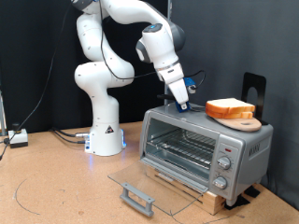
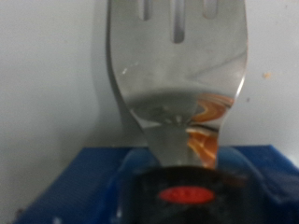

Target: Make a piece of toast with the oven

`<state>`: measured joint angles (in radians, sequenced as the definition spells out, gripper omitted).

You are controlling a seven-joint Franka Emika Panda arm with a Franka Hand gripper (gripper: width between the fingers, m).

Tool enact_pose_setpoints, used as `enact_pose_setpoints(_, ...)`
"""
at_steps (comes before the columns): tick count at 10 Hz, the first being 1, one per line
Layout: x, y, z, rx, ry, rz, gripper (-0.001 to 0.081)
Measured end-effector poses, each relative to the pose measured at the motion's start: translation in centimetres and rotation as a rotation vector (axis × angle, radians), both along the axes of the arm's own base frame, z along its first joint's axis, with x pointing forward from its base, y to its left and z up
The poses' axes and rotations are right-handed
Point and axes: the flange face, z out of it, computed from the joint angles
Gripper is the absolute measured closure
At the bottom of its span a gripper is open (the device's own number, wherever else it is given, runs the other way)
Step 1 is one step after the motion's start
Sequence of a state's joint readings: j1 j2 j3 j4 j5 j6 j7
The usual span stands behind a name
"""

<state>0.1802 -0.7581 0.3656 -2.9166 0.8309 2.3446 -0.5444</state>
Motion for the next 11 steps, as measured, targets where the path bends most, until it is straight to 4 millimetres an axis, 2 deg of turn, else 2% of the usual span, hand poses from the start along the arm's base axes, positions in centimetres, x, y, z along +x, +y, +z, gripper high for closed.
enact_pose_setpoints(4, 0.0, 0.0, 0.3, 0.02, -0.006, 0.014, 0.041)
enact_pose_setpoints(9, -0.7, -0.7, 5.4, 0.142, -0.025, 0.059, 0.041)
enact_pose_setpoints(11, -1.5, -1.0, 6.7, 0.158, -0.006, 0.083, 0.041)
